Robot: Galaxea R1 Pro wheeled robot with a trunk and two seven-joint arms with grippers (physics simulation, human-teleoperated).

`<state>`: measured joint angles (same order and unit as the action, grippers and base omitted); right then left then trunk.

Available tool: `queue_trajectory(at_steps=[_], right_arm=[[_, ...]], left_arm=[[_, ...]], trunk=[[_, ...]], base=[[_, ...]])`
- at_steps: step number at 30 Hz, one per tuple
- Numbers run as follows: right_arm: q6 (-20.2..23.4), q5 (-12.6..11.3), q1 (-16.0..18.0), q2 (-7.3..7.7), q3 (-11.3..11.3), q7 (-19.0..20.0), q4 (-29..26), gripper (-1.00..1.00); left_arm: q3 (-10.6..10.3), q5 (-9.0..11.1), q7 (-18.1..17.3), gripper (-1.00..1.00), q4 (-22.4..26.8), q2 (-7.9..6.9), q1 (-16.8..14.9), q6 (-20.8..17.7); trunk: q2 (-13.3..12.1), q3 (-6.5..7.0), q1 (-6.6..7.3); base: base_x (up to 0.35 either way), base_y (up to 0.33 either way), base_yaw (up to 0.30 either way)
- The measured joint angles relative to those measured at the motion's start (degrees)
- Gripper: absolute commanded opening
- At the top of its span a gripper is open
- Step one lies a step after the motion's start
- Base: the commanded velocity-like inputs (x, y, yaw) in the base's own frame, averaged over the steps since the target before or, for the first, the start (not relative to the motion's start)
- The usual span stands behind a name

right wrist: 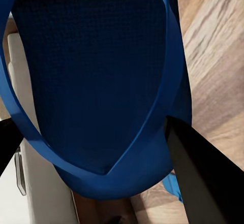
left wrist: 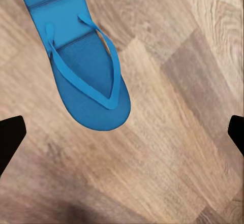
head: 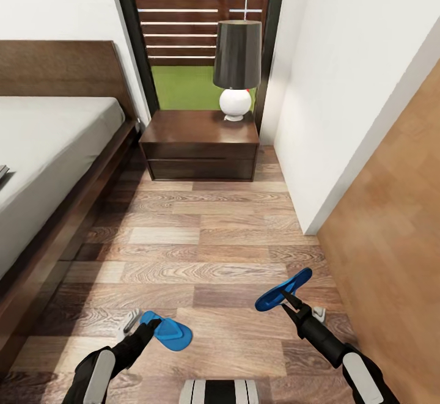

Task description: In the bedroom, move the book from the bed onto either nightstand, and place the two sandals side by side next to the bed.

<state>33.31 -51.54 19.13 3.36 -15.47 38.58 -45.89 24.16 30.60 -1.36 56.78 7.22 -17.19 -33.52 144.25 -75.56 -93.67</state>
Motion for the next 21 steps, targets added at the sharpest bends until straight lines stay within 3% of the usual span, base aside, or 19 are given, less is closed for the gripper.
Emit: queue_trajectory(at_steps=[3, 6, 9, 11, 14, 16, 21], right_arm=[[0.0, 0.0, 0.0, -0.02, 0.0, 0.0, 0.0, -1.00], [0.0, 0.0, 0.0, -0.07, 0.0, 0.0, 0.0, -1.00], [0.0, 0.0, 0.0, -0.09, 0.0, 0.0, 0.0, -1.00], [0.0, 0.0, 0.0, -0.10, 0.0, 0.1, 0.0, -1.00], [0.0, 0.0, 0.0, -0.10, 0.1, 0.1, 0.0, -1.00], [0.0, 0.0, 0.0, -0.10, 0.1, 0.1, 0.0, -1.00], [0.0, 0.0, 0.0, -0.15, 0.1, 0.0, 0.0, -1.00]], left_arm=[[0.1, 0.2, 0.0, 1.00, 0.9, 0.00, 0.0, 0.1], [0.4, 1.8, 1.3, 1.00, 1.1, 0.00, 0.0, 0.5], [0.5, 4.6, 6.2, 1.00, 1.2, -0.04, 0.0, 2.8], [0.5, 8.0, 11.4, 1.00, 1.2, -0.06, -0.1, 7.2], [0.2, 10.9, 15.5, 1.00, 1.3, -0.02, -0.1, 12.3], [-0.6, 12.5, 18.5, 1.00, 1.3, 0.14, -0.1, 16.0], [-4.7, 13.4, 22.0, 1.00, 1.3, 0.37, -0.9, 17.7]], trunk=[[0.0, 0.00, 0.00], [0.0, 0.00, 0.00], [0.0, 0.00, 0.00], [0.0, 0.00, 0.00], [0.0, 0.00, 0.00], [0.0, 0.00, 0.00], [0.0, 0.00, 0.00]], base=[[0.000, 0.000, 0.000], [0.000, 0.000, 0.000], [0.000, 0.000, 0.000], [0.000, 0.000, 0.000], [0.000, 0.000, 0.000], [0.000, 0.000, 0.000], [0.000, 0.000, 0.000]])
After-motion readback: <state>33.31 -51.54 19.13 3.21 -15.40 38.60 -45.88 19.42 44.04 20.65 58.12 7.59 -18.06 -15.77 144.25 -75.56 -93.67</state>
